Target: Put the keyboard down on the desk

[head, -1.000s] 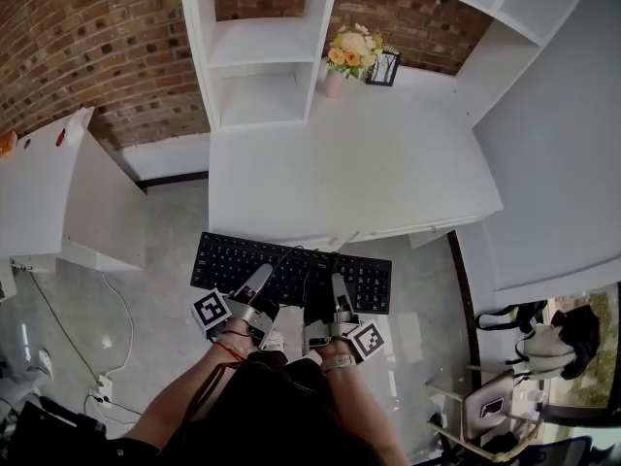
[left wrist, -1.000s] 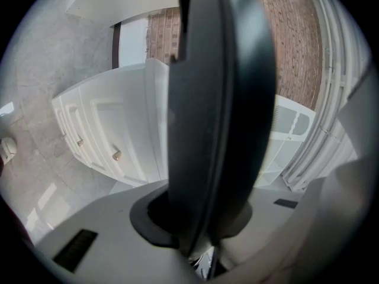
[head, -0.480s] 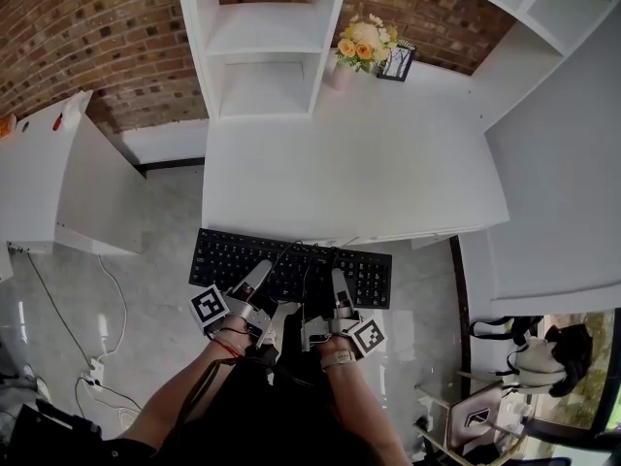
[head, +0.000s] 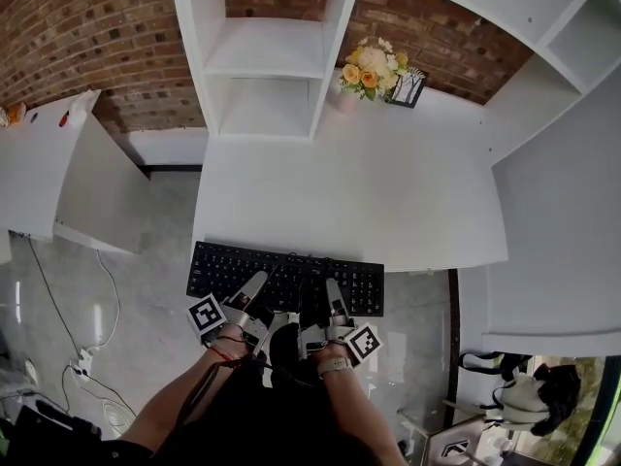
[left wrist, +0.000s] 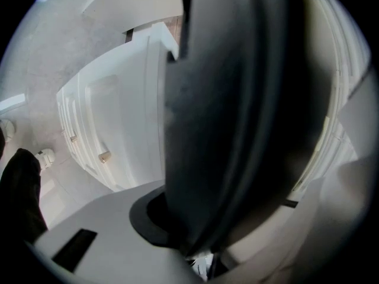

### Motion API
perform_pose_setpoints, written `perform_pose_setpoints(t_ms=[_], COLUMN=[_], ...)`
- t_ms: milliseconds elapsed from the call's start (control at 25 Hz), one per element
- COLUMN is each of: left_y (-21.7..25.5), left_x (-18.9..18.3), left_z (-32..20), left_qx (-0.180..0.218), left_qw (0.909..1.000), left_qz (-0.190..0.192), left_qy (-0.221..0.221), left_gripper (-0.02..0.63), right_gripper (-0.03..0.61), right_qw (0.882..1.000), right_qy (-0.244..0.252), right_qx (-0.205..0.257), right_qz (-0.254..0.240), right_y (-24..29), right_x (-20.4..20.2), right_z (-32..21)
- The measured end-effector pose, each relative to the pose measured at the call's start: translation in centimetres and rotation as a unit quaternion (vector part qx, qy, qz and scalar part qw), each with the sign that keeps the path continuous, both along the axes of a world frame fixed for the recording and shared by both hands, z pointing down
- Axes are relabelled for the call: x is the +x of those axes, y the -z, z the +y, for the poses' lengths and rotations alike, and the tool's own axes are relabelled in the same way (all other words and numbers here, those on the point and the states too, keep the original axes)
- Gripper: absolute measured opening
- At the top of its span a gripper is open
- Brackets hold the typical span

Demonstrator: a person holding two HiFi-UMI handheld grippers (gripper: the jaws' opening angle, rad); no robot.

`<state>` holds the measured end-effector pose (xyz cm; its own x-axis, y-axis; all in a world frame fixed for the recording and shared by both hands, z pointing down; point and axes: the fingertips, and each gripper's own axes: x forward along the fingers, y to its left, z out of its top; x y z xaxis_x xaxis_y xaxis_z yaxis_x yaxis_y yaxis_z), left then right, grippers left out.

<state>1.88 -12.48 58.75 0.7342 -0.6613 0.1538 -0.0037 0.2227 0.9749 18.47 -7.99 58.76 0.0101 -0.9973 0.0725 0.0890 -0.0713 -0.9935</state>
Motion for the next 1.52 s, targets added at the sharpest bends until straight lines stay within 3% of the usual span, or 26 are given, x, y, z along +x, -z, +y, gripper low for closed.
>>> perform_pose_setpoints(t_ms=[360, 800, 920, 1240, 1360, 1520], left_y=[0.0, 0.0, 0.2, -0.2, 0.0, 1.2], left_x=[1.7, 1.3, 1.6, 2.2, 2.6, 4.4], left_z=[-2.5, -4.5, -4.8, -3.6, -2.9, -2.5], left_qx=[-0.004, 0.003, 0.014, 0.038, 0.059, 0.12], left_qw=[0.9996, 0.9986, 0.999, 0.9973, 0.9927, 0.9806], left_qz=[-0.009, -0.008, -0.01, -0.057, -0.081, -0.096], left_qy=[0.025, 0.053, 0.041, -0.026, -0.067, -0.121], left_gripper=[0.083, 0.095, 0.142, 0.155, 0.156, 0.155], right_gripper=[0.092, 0.091, 0.092, 0.092, 0.092, 0.092], right_qw=[1.0, 0.998, 0.998, 0.998, 0.999, 0.999], right_qy=[0.023, 0.056, 0.056, 0.048, 0.037, 0.033], right_qx=[-0.005, -0.012, -0.016, -0.025, -0.03, -0.039], right_qz=[-0.013, -0.014, -0.009, 0.008, 0.005, -0.001], right_y=[-0.5, -0.7, -0.9, -0.7, -0.6, -0.7], right_x=[1.9, 1.9, 2.5, 4.0, 4.4, 4.6], right_z=[-3.4, -6.7, -7.2, -9.0, -9.6, -10.1])
